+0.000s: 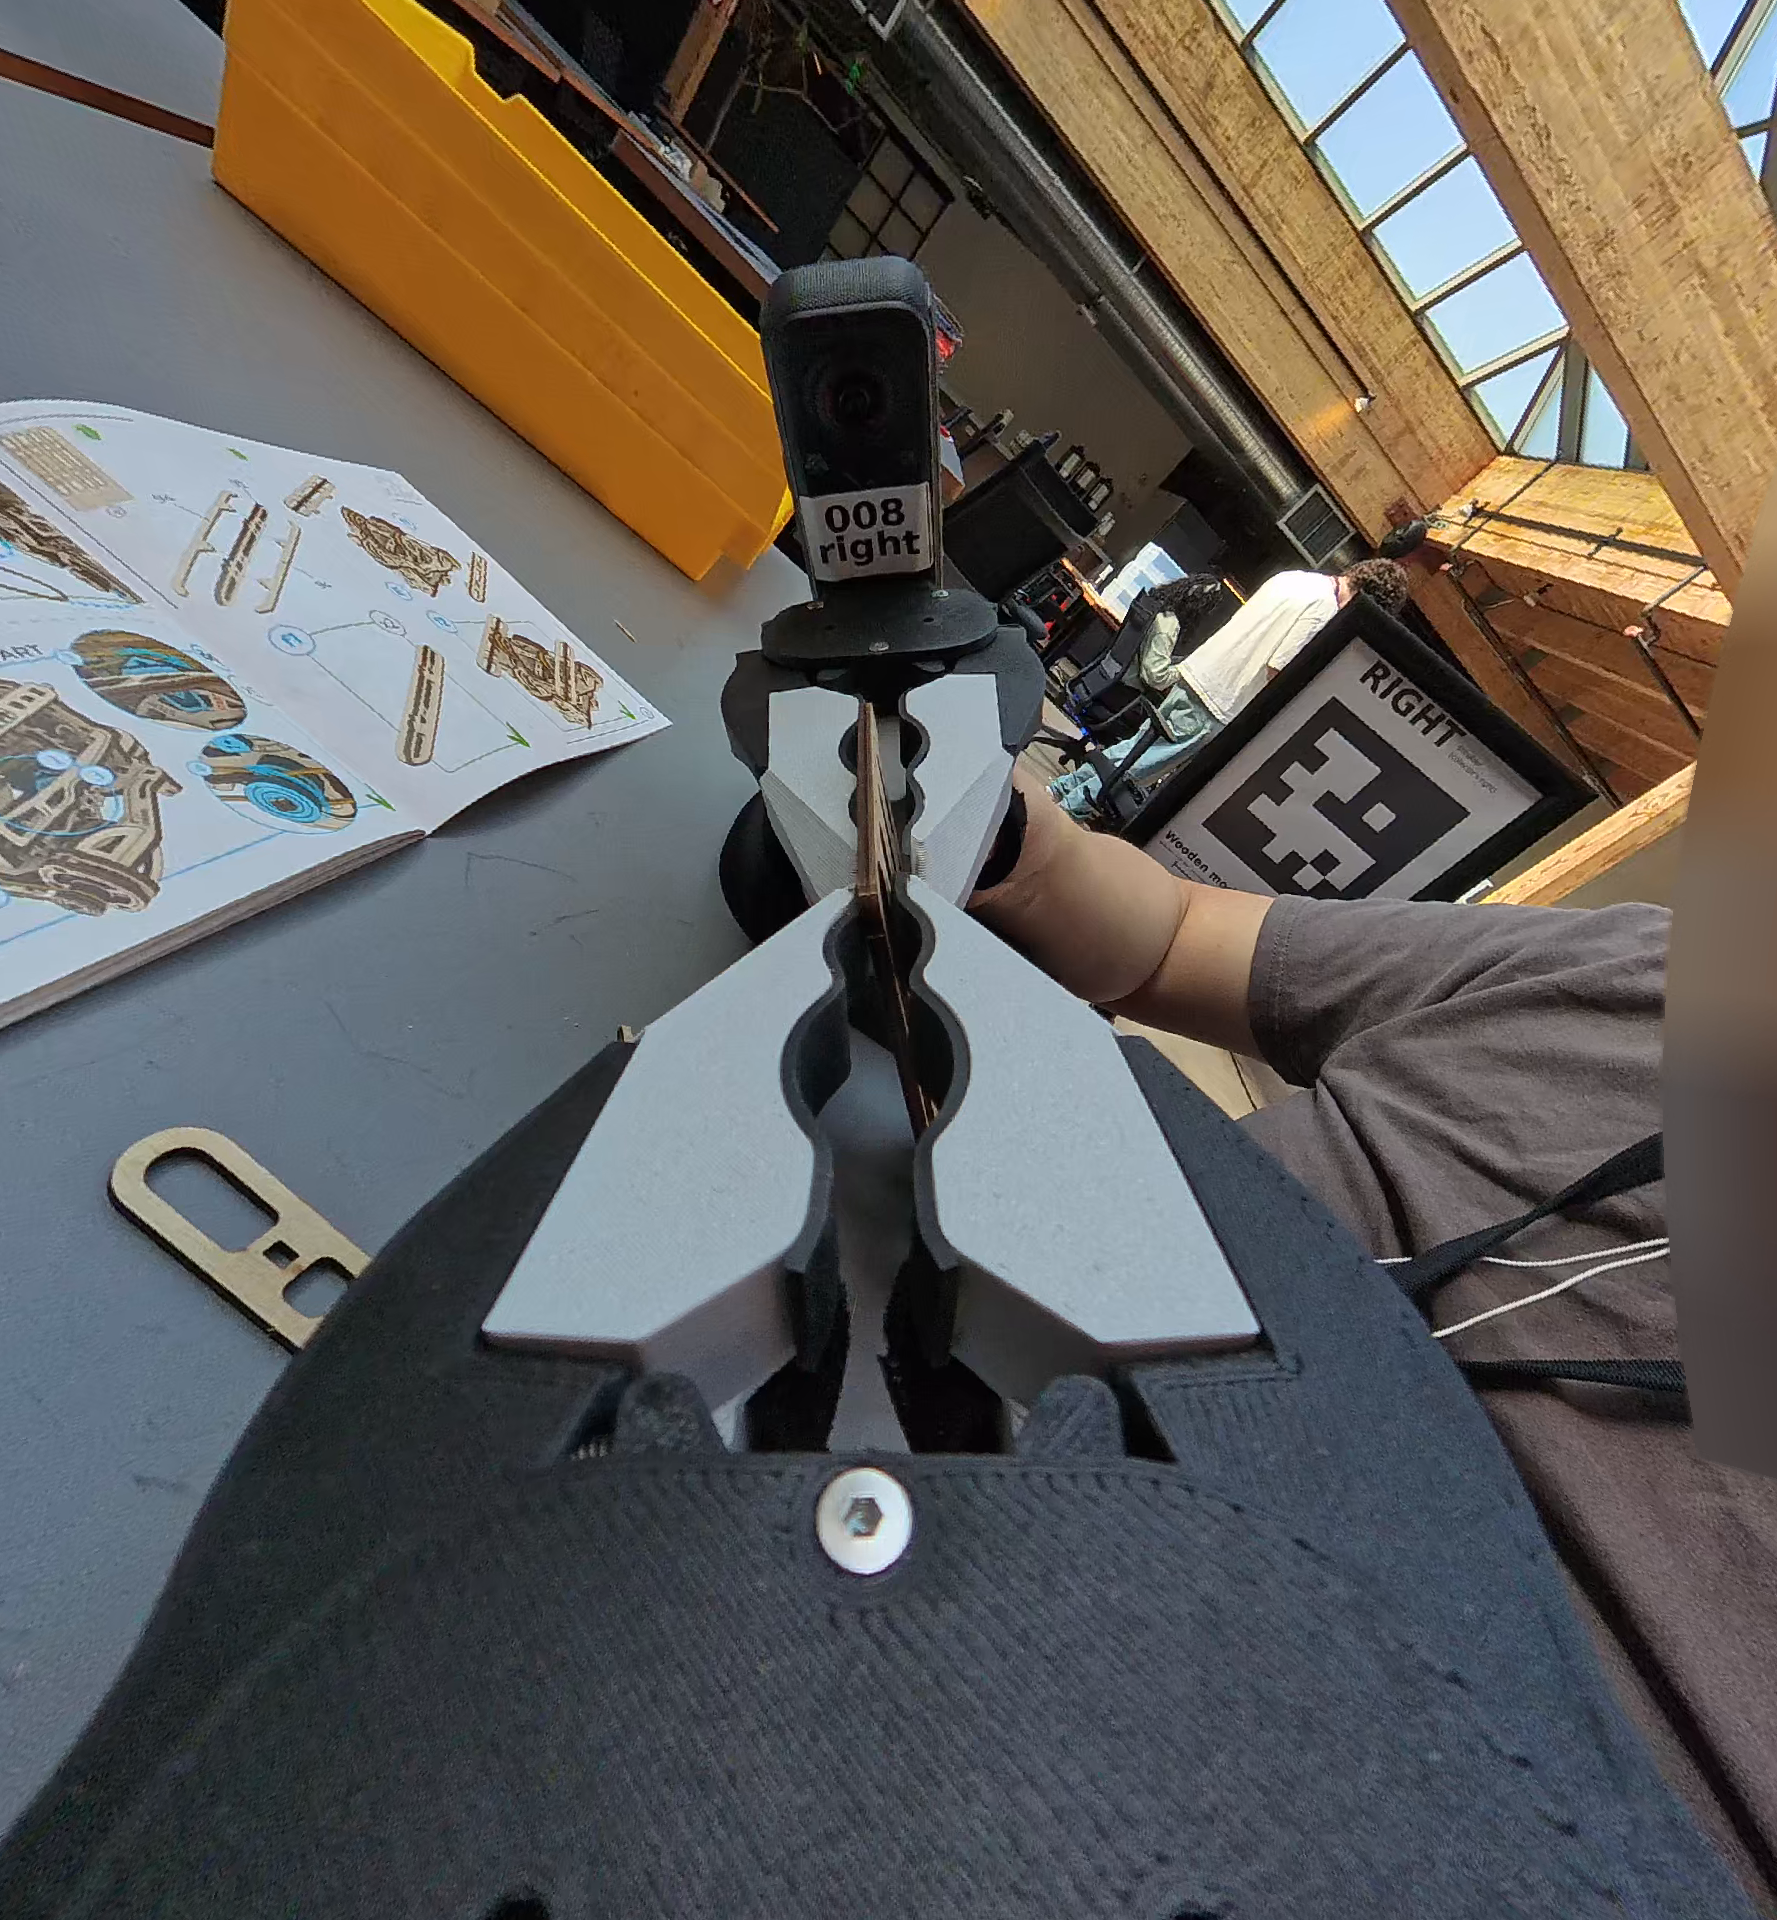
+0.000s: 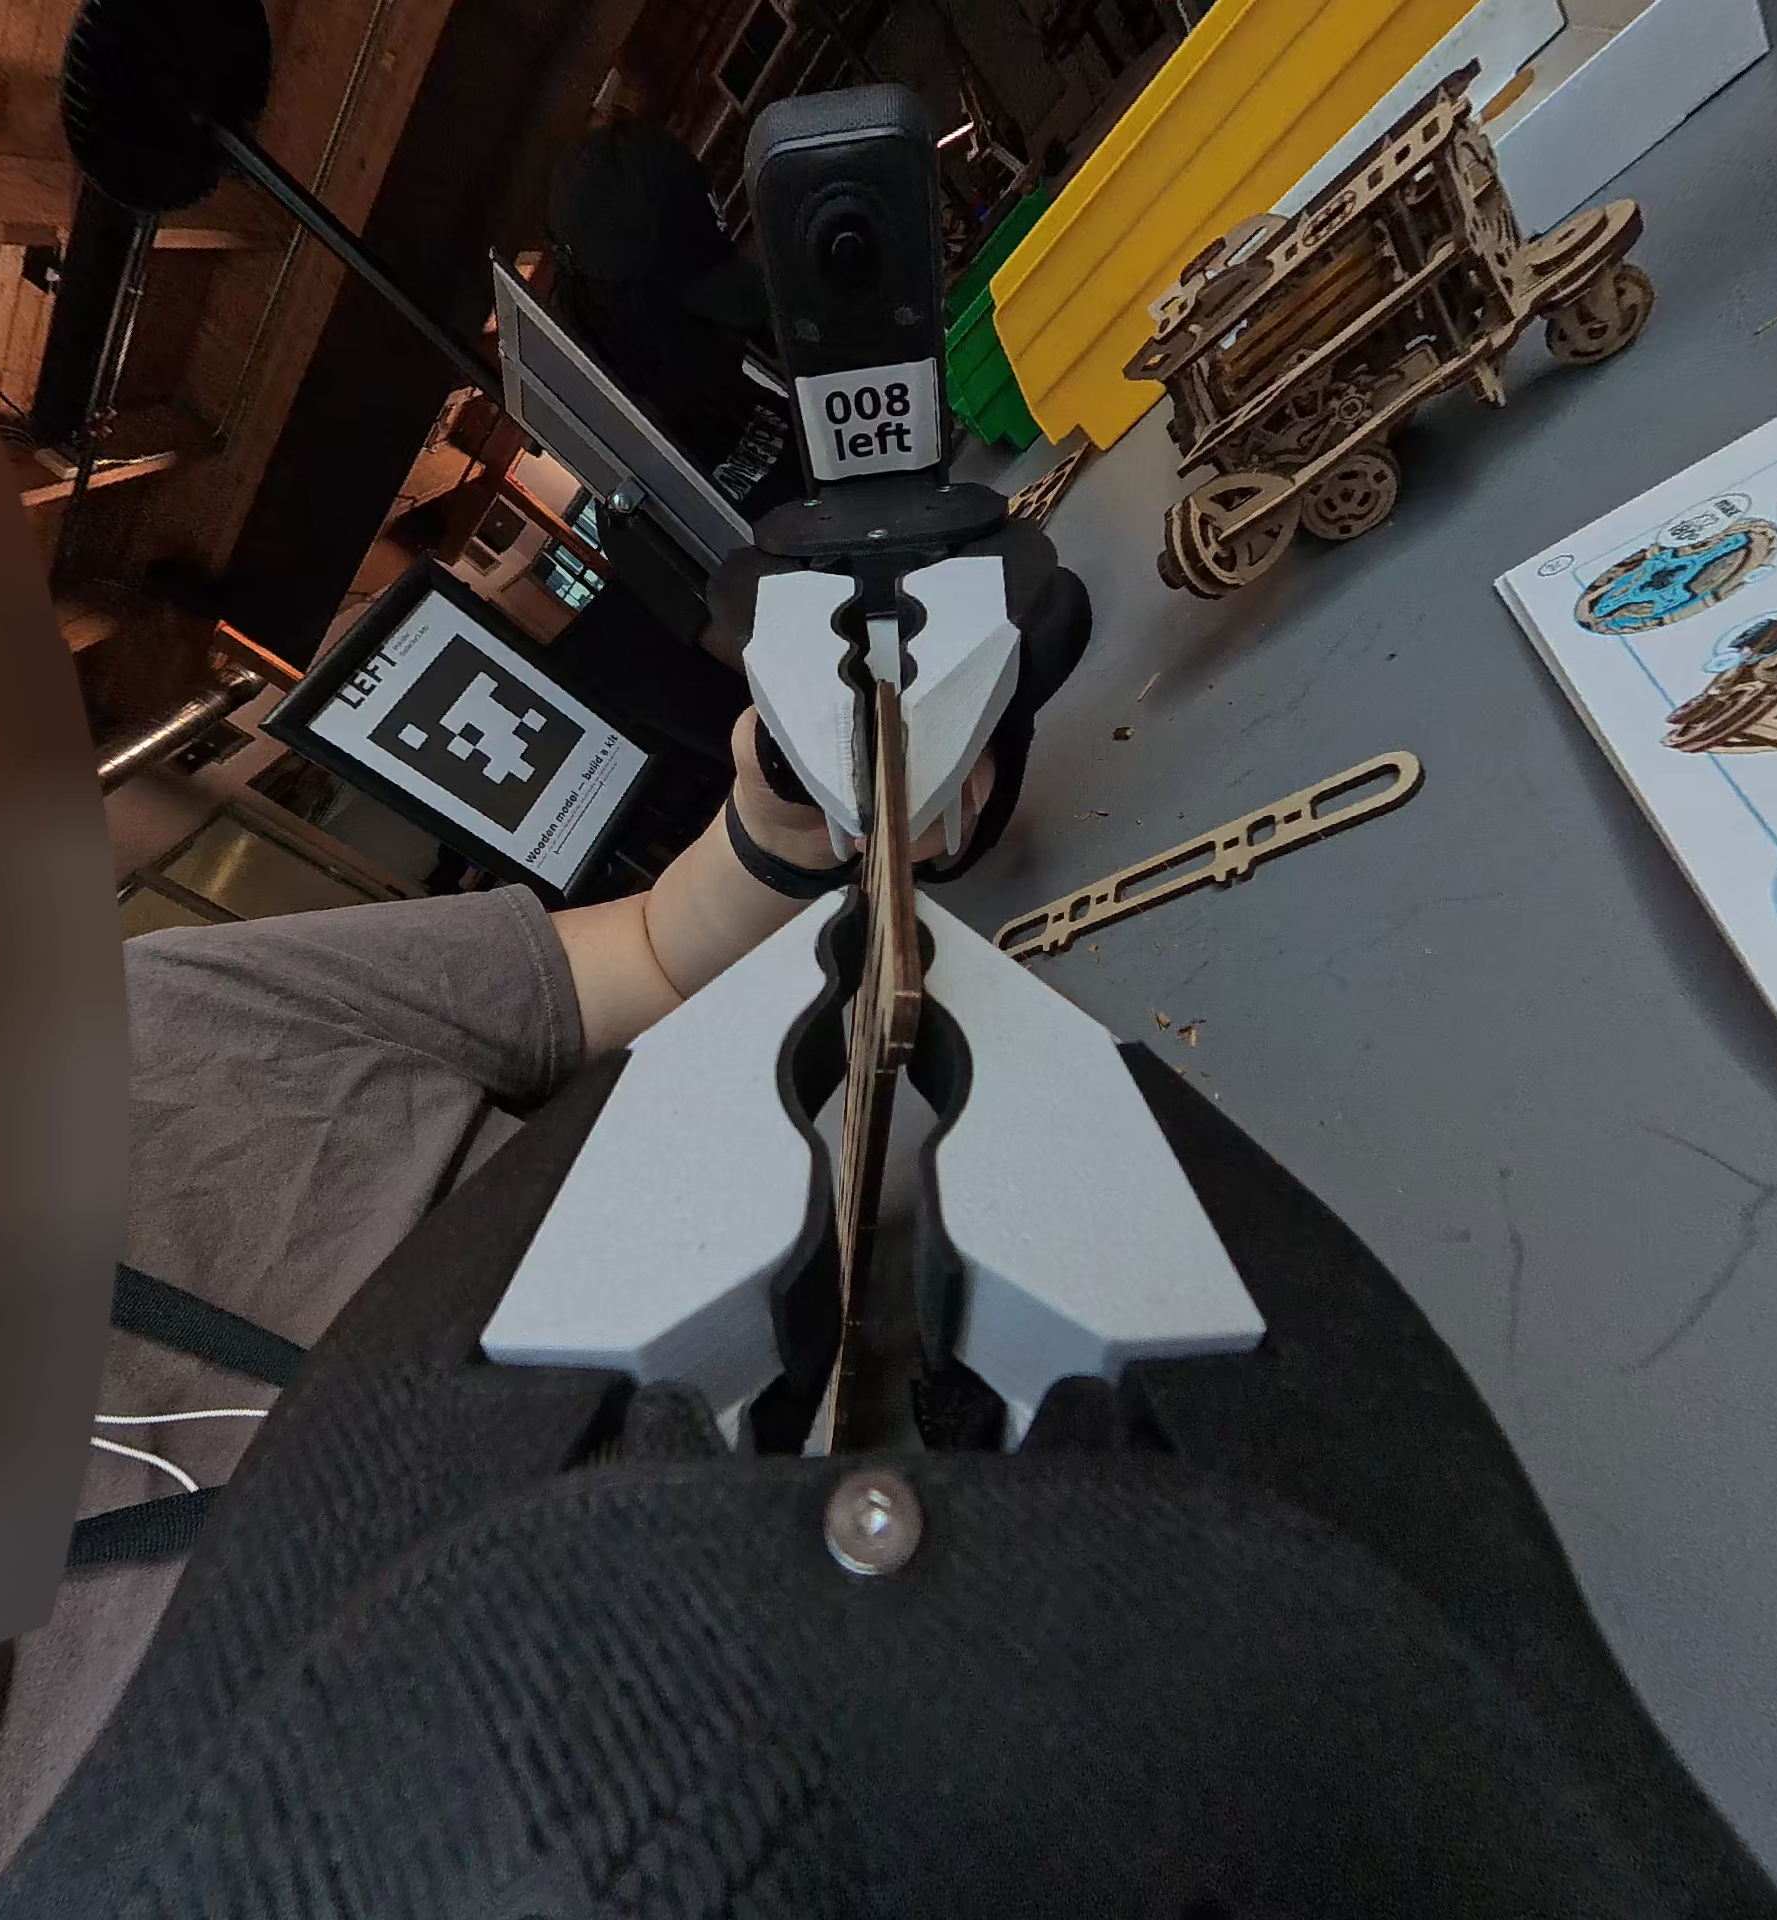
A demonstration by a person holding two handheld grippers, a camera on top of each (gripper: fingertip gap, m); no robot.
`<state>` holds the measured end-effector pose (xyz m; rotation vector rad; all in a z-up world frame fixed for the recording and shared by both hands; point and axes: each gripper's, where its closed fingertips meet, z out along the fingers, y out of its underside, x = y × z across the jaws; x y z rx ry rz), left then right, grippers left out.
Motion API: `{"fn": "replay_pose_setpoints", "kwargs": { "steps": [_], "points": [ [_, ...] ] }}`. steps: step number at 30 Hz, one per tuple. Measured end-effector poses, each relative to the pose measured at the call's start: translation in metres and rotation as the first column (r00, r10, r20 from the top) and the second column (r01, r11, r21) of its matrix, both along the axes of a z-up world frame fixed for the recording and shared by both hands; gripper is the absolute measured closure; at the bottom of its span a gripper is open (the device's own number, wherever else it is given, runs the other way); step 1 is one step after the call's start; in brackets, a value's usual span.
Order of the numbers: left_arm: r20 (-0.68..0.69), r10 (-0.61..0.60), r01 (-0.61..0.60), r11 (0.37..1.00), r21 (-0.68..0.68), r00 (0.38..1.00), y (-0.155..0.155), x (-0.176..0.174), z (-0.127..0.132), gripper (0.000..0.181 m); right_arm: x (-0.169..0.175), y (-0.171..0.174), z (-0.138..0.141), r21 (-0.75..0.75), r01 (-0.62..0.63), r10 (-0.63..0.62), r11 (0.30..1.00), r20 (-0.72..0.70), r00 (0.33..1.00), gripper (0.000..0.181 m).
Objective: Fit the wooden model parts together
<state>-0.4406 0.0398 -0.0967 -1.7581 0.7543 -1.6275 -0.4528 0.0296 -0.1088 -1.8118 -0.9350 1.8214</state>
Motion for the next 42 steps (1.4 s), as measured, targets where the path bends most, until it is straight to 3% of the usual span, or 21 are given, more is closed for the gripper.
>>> {"fn": "replay_pose_setpoints", "kwargs": {
  "steps": [5,12,35,42],
  "points": [
    [0.007,-0.006,0.006,1.000,-0.011,1.000,0.000,0.000,-0.001,0.181,0.003,0.005,0.005,-0.034,0.013,-0.014,0.999,-0.042,0.999,0.181],
    [-0.006,-0.004,0.004,1.000,-0.006,1.000,-0.001,0.001,-0.002,0.180,-0.001,-0.004,-0.005,0.022,-0.013,0.012,1.000,0.035,0.999,0.179],
    [-0.025,-0.085,0.083,0.995,-0.056,0.996,-0.014,0.006,-0.006,0.181,0.005,-0.013,-0.003,0.021,-0.046,0.046,0.999,0.027,0.999,0.181],
    [0.052,-0.085,0.092,0.982,-0.164,0.995,-0.010,0.007,-0.007,0.181,0.006,-0.009,-0.005,0.046,-0.031,0.029,0.998,0.044,0.999,0.180]
  ]
}}
